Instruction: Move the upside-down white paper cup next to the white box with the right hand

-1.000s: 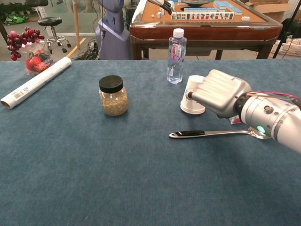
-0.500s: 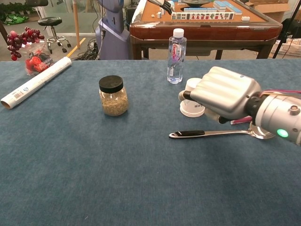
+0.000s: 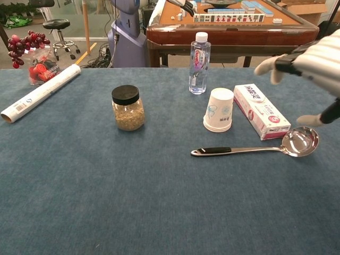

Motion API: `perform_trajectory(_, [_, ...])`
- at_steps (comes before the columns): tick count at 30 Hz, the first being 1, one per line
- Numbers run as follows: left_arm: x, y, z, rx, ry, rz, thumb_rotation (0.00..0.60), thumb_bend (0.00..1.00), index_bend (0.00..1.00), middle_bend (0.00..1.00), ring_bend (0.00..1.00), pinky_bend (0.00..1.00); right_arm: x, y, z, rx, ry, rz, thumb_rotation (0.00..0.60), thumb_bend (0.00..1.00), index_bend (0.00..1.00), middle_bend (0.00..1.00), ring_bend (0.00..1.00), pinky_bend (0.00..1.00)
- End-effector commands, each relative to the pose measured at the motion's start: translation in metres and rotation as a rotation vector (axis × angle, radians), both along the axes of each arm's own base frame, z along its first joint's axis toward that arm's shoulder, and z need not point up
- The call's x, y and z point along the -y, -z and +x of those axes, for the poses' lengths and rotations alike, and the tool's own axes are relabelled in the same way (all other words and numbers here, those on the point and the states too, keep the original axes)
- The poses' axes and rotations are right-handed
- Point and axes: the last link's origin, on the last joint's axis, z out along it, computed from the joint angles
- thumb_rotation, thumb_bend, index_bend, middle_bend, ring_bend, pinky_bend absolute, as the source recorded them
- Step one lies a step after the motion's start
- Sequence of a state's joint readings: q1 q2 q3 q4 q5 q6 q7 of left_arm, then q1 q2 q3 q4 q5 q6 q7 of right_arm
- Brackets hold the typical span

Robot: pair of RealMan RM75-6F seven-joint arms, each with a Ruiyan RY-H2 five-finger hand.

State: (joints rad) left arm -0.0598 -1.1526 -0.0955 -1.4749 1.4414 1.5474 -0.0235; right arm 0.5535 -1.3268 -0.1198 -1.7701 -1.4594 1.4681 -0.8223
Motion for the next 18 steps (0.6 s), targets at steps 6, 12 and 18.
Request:
perform_trajectory(6, [0.006,0.000,0.013,-0.006,0.086,0.046,0.600,0.06,0.23,0.23,0.29,0.59,-0.044,-0.067,-0.061,0.169,0.126,-0.150,0.600,0.04,0.22,0.32,0.30,0.40])
perform_trajectory(12, [0.009,0.001,0.017,-0.015,0.115,0.045,0.600,0.06,0.24,0.24,0.30,0.59,-0.064,-0.082,-0.092,0.255,0.226,-0.206,0.600,0.04,0.22,0.31,0.29,0.38])
perform_trajectory(18, [0.011,0.000,0.019,-0.020,0.119,0.035,0.600,0.06,0.24,0.24,0.30,0.59,-0.077,-0.101,-0.114,0.343,0.275,-0.292,0.600,0.04,0.22,0.31,0.28,0.38])
